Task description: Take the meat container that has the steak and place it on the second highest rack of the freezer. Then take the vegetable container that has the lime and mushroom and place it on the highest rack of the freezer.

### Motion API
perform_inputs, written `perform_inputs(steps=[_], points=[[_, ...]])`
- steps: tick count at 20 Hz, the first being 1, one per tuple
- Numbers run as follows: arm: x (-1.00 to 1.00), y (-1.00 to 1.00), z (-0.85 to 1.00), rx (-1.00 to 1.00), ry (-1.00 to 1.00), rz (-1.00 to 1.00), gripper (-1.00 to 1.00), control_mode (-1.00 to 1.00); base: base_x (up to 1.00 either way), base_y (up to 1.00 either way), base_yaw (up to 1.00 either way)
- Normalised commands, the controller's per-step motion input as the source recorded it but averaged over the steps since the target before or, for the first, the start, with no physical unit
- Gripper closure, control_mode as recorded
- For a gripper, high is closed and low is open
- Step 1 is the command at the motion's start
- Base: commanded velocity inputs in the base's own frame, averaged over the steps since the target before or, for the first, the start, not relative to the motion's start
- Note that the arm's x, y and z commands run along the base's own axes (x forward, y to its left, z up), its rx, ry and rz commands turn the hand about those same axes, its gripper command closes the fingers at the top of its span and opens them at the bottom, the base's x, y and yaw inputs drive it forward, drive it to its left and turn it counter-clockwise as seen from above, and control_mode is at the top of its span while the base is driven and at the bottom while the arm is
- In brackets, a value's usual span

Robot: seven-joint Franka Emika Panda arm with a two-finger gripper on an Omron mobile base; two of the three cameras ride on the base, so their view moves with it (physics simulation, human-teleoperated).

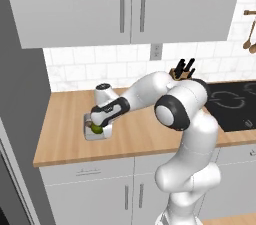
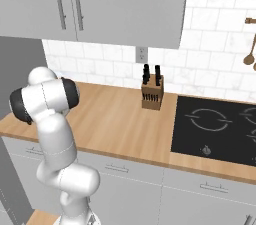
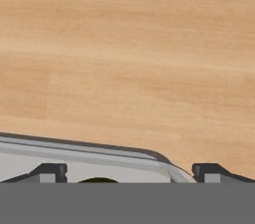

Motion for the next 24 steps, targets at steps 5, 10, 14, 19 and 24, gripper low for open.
perform_inputs(steps=[5,10,14,19,24], points=[[0.0,0.03,-0.36,0.0,-0.06,0.0,-1.0,-1.0,0.0,0.0,0.0],[0.0,0.01,-0.06,0.0,0.0,0.0,-1.0,-1.0,0.0,0.0,0.0],[0.0,0.0,0.0,0.0,0.0,0.0,-1.0,-1.0,0.0,0.0,0.0],[0.0,0.0,0.0,0.0,0.0,0.0,1.0,-1.0,0.0,0.0,0.0],[0.0,0.0,0.0,0.0,0.0,0.0,1.0,-1.0,0.0,0.0,0.0]])
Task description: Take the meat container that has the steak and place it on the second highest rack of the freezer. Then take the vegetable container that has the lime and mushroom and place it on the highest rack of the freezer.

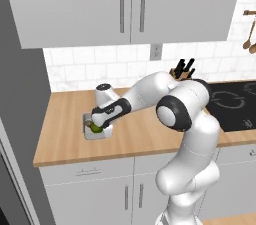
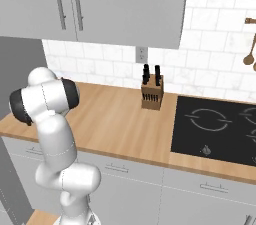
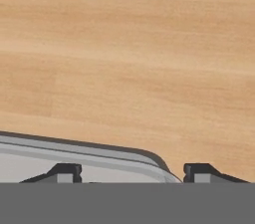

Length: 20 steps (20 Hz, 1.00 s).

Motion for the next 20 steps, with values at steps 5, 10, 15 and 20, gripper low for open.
perform_inputs(steps=[5,10,15,20], points=[[-0.01,-0.04,0.0,0.0,-0.01,0.0,1.0,-1.0,0.0,0.0,0.0],[-0.32,-0.09,0.32,0.0,-0.03,0.0,1.0,-1.0,0.0,0.0,0.0],[-0.19,-0.12,0.59,0.0,-0.01,0.0,1.0,-1.0,0.0,0.0,0.0],[-0.26,-0.46,0.61,0.0,-0.02,0.0,1.0,-1.0,0.0,0.0,0.0]])
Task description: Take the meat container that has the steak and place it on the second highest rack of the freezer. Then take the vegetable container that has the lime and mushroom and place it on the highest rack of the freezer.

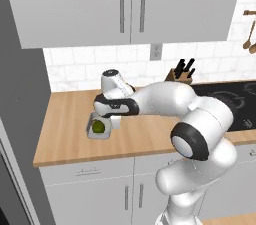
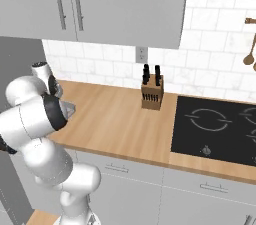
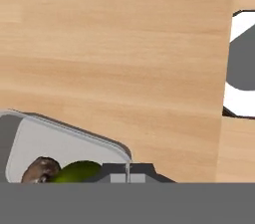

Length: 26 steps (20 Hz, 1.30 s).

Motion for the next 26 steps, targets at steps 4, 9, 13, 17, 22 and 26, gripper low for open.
perform_inputs(steps=[4,9,13,17,22,26], points=[[-0.35,-0.79,0.55,0.0,-0.02,0.06,1.0,-1.0,0.0,0.0,0.0],[-0.35,-0.77,0.36,0.0,0.0,0.05,1.0,-1.0,0.0,0.0,0.0],[-0.11,-0.17,0.05,0.0,-0.01,0.04,1.0,-1.0,0.0,0.0,0.0],[0.0,0.33,0.0,0.0,0.0,0.06,1.0,-1.0,0.0,0.0,0.0],[0.0,0.57,0.0,0.0,0.03,0.17,1.0,-1.0,0.0,0.0,0.0],[0.0,0.94,-0.07,-0.02,0.0,0.04,1.0,-1.0,0.0,0.0,0.0]])
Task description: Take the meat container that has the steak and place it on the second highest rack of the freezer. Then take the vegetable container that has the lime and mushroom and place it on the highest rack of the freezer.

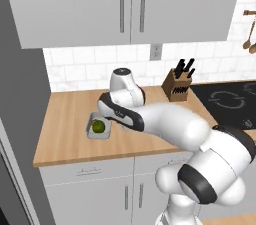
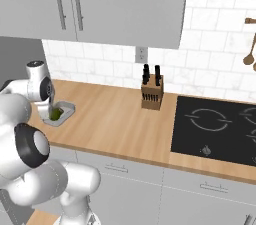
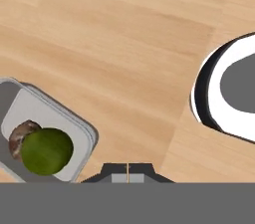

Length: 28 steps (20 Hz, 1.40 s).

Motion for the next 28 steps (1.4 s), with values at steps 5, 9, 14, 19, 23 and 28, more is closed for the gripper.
perform_inputs(steps=[5,9,14,19,23,28], points=[[0.0,0.94,-0.25,-0.05,0.0,-0.01,1.0,-1.0,0.0,0.0,0.0],[0.0,0.31,-0.1,-0.01,0.0,0.0,1.0,-1.0,0.0,0.0,0.0],[0.0,0.0,0.0,0.0,0.0,0.0,1.0,-1.0,0.0,0.0,0.0],[0.0,0.0,0.0,0.0,0.0,0.0,-1.0,-1.0,0.0,0.0,0.0],[0.0,0.0,0.0,0.0,0.0,0.0,-1.0,-1.0,0.0,0.0,0.0],[0.0,-0.02,0.0,0.0,0.0,0.0,-1.0,-1.0,0.0,0.0,0.0]])
